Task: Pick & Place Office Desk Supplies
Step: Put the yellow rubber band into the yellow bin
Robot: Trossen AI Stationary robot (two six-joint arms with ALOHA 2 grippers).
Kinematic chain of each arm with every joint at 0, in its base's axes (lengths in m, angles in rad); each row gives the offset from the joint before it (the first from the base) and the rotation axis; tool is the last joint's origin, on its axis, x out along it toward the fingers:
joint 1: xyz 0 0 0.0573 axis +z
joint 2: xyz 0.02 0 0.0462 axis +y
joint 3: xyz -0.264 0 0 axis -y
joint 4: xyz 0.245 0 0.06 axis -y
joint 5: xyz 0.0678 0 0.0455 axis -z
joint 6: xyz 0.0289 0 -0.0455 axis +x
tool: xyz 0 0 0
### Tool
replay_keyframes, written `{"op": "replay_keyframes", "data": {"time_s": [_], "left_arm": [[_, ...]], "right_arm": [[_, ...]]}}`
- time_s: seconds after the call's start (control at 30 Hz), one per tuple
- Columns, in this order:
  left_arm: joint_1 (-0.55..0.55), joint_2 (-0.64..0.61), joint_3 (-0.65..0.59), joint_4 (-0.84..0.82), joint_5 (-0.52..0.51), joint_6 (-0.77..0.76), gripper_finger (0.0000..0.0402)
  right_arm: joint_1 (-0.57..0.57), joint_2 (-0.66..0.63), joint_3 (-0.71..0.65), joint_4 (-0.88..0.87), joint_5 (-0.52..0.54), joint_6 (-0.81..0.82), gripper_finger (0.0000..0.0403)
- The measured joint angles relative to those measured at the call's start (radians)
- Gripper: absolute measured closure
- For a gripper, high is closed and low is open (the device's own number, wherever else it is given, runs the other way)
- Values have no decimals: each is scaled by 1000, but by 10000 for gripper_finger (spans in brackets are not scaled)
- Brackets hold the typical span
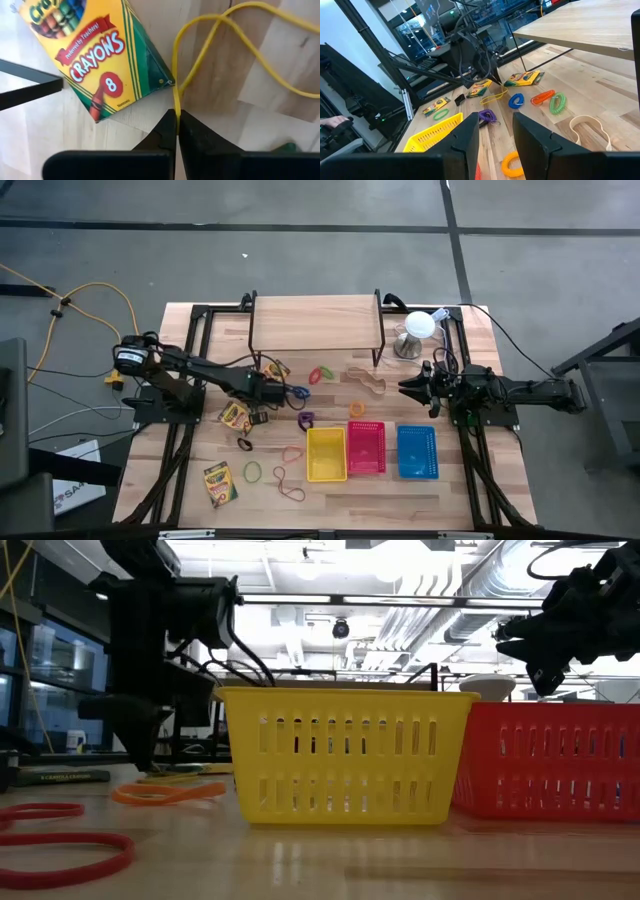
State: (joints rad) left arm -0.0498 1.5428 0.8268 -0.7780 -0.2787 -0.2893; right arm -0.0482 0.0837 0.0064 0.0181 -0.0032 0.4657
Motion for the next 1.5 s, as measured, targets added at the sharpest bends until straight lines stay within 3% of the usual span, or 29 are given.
{"op": "replay_keyframes", "data": {"time_s": [0.4, 0.97, 1.5], "left_arm": [[-1, -140, 0, 11, 26, 0, 401], [-1, -372, 0, 150, 26, 5, 401], [-1, -448, 0, 289, 43, 82, 401]], "right_arm": [[0, 0, 0, 0, 0, 0, 296], [0, 0, 0, 0, 0, 0, 296], [0, 0, 0, 0, 0, 0, 296]]}}
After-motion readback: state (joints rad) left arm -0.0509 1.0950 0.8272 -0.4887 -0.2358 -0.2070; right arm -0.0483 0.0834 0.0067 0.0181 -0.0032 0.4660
